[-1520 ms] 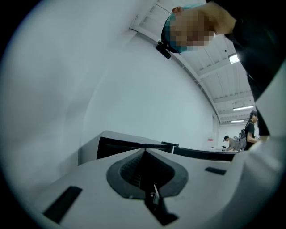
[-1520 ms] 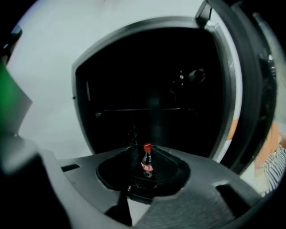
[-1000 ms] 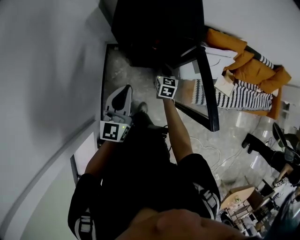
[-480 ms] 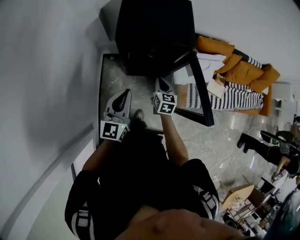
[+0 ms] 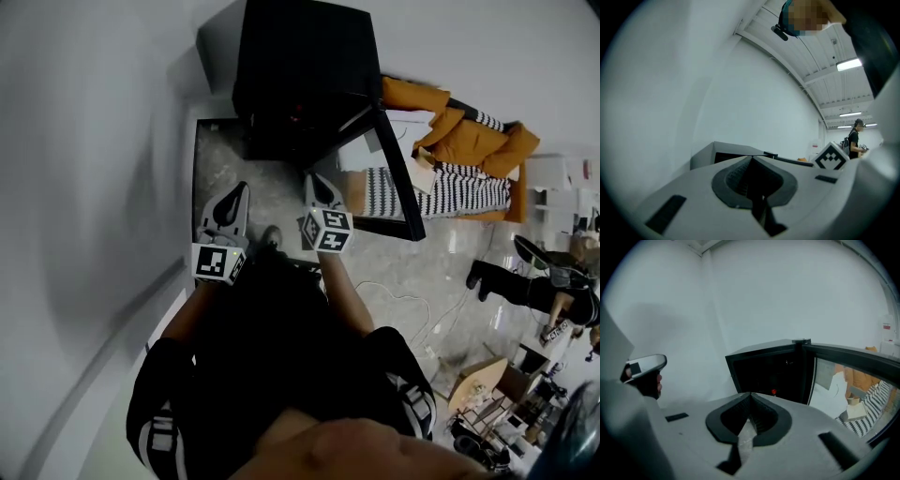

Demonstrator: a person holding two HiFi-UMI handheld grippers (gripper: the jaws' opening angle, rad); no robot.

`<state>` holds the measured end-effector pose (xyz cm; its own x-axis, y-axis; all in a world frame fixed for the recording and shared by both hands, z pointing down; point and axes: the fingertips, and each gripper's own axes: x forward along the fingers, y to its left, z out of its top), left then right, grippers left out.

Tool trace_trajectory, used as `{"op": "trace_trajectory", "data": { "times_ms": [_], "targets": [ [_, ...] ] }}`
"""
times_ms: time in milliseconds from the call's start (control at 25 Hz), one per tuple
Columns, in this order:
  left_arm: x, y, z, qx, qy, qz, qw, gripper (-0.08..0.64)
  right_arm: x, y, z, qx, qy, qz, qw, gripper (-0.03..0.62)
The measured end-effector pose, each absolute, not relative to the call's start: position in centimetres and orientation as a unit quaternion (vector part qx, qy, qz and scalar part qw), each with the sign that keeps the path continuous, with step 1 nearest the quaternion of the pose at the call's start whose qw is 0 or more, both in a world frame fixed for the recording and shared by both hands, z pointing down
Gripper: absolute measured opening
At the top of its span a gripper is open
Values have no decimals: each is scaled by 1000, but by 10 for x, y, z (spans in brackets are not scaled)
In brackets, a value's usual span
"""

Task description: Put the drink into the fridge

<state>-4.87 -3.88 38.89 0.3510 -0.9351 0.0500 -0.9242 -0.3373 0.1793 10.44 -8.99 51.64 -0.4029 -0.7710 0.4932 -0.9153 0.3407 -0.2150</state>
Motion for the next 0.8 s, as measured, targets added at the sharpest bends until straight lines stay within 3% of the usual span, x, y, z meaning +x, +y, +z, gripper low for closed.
{"op": "trace_trajectory", "data": {
  "times_ms": [800],
  "targets": [
    [-59,-15,379,842,-532,-38,85,5,77,-15,446,534,-810,221,104,2]
  ]
}}
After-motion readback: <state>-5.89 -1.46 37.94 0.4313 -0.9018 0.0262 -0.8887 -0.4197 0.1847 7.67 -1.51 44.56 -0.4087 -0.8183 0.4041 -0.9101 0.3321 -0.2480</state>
